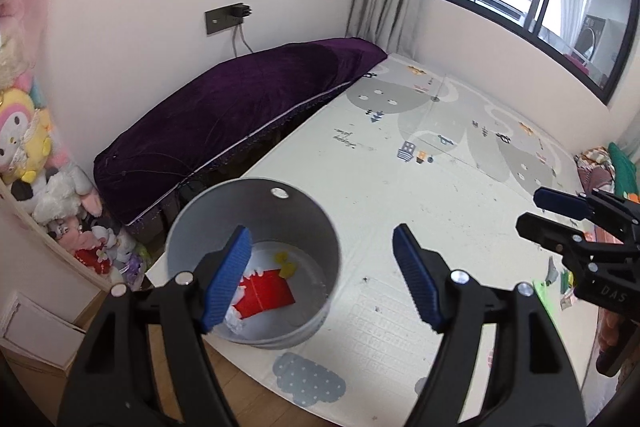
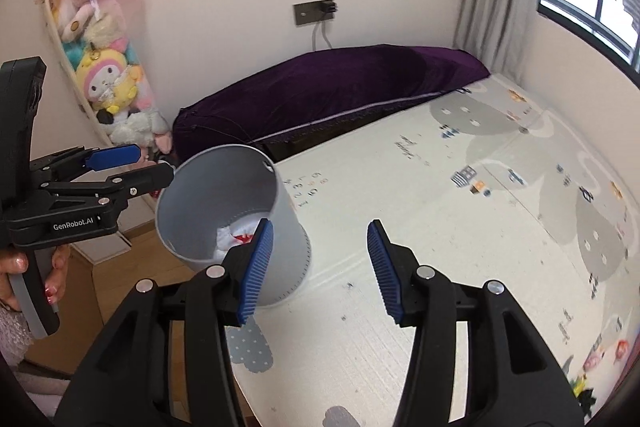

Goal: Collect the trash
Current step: 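Move both tools back toward the items on the mat, then grasp the pink juice carton with the right tool while the left tool grasps the green cloth, then carry the juice carton and green cloth over to the grey bin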

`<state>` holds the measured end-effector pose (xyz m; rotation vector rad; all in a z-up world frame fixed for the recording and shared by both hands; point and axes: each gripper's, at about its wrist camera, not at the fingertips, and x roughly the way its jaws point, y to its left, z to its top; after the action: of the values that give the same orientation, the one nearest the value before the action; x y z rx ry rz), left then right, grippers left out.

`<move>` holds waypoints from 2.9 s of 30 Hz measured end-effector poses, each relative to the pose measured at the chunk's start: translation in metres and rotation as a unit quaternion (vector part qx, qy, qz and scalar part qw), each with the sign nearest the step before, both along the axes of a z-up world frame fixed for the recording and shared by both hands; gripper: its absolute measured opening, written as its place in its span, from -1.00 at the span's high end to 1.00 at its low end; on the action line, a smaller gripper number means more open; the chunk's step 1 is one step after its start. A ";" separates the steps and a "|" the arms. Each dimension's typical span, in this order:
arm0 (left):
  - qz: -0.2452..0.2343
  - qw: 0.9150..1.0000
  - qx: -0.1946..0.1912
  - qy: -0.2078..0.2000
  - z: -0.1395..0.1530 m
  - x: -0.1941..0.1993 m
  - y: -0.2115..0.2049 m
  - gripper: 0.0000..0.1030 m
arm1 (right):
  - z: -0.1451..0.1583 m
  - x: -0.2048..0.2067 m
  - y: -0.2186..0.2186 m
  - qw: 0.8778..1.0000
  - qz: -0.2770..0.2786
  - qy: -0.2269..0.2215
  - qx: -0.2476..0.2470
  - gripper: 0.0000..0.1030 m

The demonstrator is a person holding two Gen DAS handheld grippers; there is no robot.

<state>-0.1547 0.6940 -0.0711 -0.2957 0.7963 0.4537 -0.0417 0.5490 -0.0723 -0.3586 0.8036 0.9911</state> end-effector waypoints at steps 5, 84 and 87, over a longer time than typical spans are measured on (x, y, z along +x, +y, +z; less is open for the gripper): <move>-0.073 0.997 -0.010 0.009 -0.008 0.036 -0.069 -0.42 | -0.009 0.013 -0.108 0.994 -0.105 -0.003 -0.016 0.04; -0.370 0.911 -0.074 0.167 -0.331 0.338 -0.615 0.89 | -0.327 0.201 -0.669 0.854 -0.493 0.161 -0.053 0.31; -0.363 0.915 -0.073 0.158 -0.301 0.328 -0.606 0.89 | -0.299 0.190 -0.666 0.863 -0.479 0.152 -0.055 0.31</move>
<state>0.1738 0.0876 -0.3725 -0.0462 1.1880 -0.2718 0.1488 -0.1170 -0.3714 0.1302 1.1585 0.0501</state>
